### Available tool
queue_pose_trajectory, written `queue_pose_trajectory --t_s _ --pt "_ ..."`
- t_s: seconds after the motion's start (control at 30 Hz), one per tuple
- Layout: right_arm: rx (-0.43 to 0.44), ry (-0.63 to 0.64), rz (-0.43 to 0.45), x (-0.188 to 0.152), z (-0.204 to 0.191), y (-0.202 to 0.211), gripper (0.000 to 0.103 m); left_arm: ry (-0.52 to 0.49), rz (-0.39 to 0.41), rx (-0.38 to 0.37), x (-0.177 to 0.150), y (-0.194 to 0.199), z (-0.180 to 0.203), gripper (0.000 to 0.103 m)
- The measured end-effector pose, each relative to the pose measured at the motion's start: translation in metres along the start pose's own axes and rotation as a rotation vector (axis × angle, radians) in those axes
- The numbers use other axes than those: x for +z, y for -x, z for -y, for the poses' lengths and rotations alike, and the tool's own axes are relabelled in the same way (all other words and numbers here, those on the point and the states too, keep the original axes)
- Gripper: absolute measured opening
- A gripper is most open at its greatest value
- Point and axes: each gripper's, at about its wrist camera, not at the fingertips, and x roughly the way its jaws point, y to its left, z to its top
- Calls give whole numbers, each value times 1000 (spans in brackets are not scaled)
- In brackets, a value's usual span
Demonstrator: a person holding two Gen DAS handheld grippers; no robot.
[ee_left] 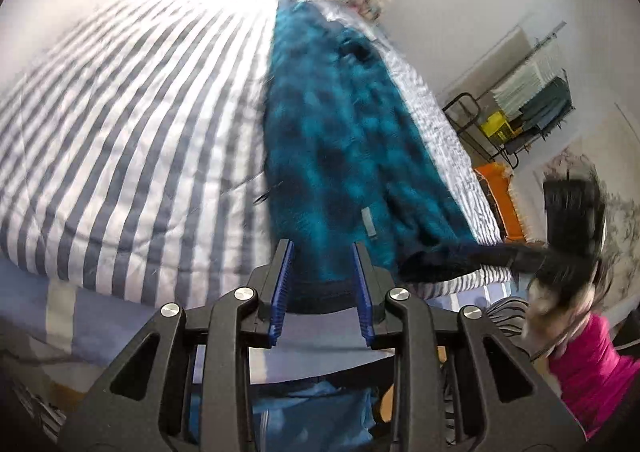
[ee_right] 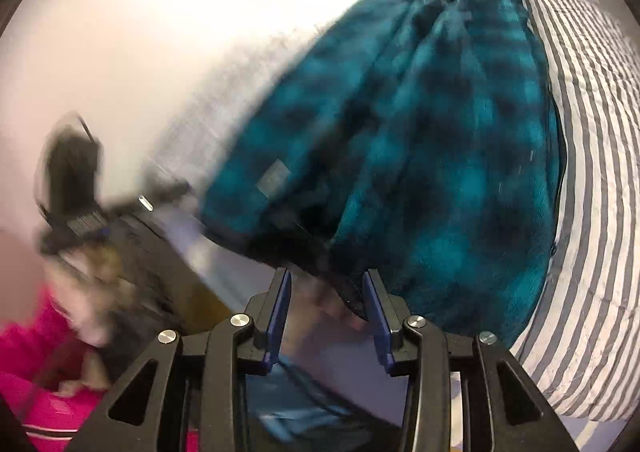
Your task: Fold large clothes
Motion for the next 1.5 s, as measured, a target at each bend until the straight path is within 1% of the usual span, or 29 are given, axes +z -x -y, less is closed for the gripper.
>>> queue_pose_trajectory --t_s 0.03,0.07,0.1,0.17,0.23,0.3,0.43,0.53,0.6,0.67,0.73,0.77,0.83,0.9,0.93,0.97,1.0,1.1,1.17,1.23,1.3,1.37,1.5 --pt "27 -13 30 8 2 8 41 -21 -3 -15 0 -3 8 29" --pt "36 -18 53 17 2 13 41 -47 -11 -33 1 -9 16 34" --pt "24 -17 78 31 5 17 41 -70 -22 -42 1 -16 24 37" --pt "8 -8 94 51 9 16 40 -108 -42 -54 1 -33 38 39" --pt "17 -28 100 78 18 6 40 -144 -68 -50 -1 -48 47 39" --pt "34 -54 102 104 27 -6 40 -174 -91 -22 1 -71 54 39" --pt "31 -83 92 148 43 -36 41 -176 -118 19 0 -101 55 39" --pt "13 -96 77 183 51 -60 41 -172 -113 10 -2 -106 51 39" --pt "-2 -105 69 206 57 -75 41 -170 -105 3 -2 -108 50 33" --pt "-32 -97 55 226 59 -90 41 -161 -102 1 -4 -109 45 18" --pt "-91 -102 20 244 64 -110 41 -141 -99 -12 -2 -111 43 10" --pt "-121 -111 1 250 67 -119 41 -128 -94 -28 -1 -110 41 8" --pt "-167 -131 -23 260 76 -136 40 -114 -89 -57 -3 -102 41 6" --pt "-199 -149 -38 265 84 -150 27 -115 -84 -79 0 -98 42 5" --pt "-207 -154 -37 266 86 -154 10 -120 -82 -88 -1 -93 44 5" --pt "-203 -155 -37 266 87 -155 3 -126 -81 -98 1 -90 45 5" --pt "-207 -144 -32 266 85 -154 2 -132 -82 -104 2 -87 46 5" --pt "-289 -24 3 269 66 -136 1 -157 -81 -124 2 -79 56 4" --pt "-287 -5 50 268 62 -113 1 -179 -90 -137 1 -81 61 3" --pt "-279 -1 68 267 69 -107 1 -199 -104 -134 -2 -90 64 3" --pt "-314 -13 34 264 81 -123 1 -206 -143 -125 -8 -105 62 3" --pt "-339 -18 14 261 91 -142 1 -213 -159 -108 -12 -114 59 3" --pt "-327 -18 30 259 92 -147 2 -240 -157 -94 -13 -109 64 3"
